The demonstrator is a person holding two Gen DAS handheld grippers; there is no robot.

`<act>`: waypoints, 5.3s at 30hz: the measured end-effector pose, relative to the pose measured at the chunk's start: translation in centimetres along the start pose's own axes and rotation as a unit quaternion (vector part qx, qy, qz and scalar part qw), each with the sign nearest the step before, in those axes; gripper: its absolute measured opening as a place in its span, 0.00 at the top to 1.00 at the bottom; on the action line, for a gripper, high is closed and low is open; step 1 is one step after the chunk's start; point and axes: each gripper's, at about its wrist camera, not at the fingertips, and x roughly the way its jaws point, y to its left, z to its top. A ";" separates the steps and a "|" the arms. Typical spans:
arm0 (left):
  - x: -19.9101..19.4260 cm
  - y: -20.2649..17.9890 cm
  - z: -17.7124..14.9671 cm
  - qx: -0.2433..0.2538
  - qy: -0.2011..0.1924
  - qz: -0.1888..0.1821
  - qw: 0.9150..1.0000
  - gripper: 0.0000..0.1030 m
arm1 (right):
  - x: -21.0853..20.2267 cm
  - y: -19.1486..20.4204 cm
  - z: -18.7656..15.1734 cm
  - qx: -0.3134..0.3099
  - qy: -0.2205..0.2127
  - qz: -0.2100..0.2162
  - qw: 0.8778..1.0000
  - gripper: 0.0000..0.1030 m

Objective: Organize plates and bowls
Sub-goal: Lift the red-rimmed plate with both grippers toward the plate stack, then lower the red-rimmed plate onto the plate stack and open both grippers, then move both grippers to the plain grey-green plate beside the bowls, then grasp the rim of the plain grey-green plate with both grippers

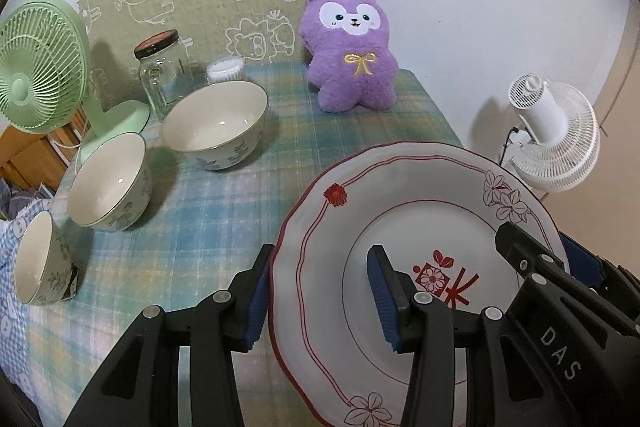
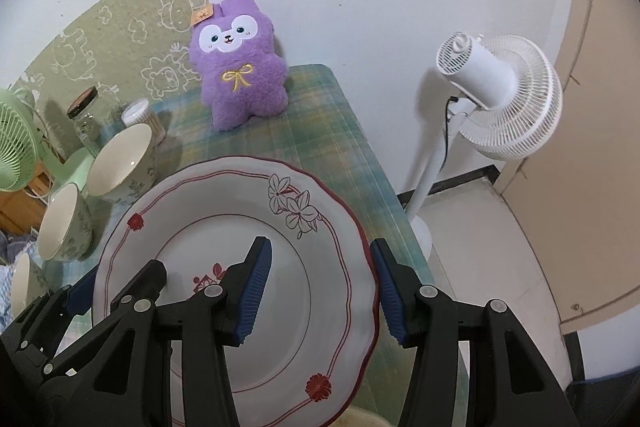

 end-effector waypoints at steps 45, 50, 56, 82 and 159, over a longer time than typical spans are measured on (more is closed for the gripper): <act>-5.3 -1.6 -15.8 0.074 -0.010 -0.005 0.997 0.56 | -6.5 -3.1 -16.7 0.040 0.023 -0.035 0.998 0.46; -5.2 -2.0 -16.0 0.075 -0.017 0.010 0.997 0.55 | -6.3 -3.1 -16.8 0.037 0.022 -0.036 0.998 0.46; -5.0 -2.3 -16.3 0.073 -0.026 0.028 0.997 0.53 | -6.1 -2.6 -17.0 0.024 0.019 -0.050 0.998 0.46; -9.9 -0.4 -14.1 0.027 -0.026 0.042 0.998 0.17 | -9.3 -2.2 -13.3 -0.038 0.015 0.019 0.999 0.32; 1.8 37.9 -4.9 -0.025 0.034 0.021 0.999 0.64 | 2.8 41.3 -9.0 -0.085 0.053 0.057 0.993 0.83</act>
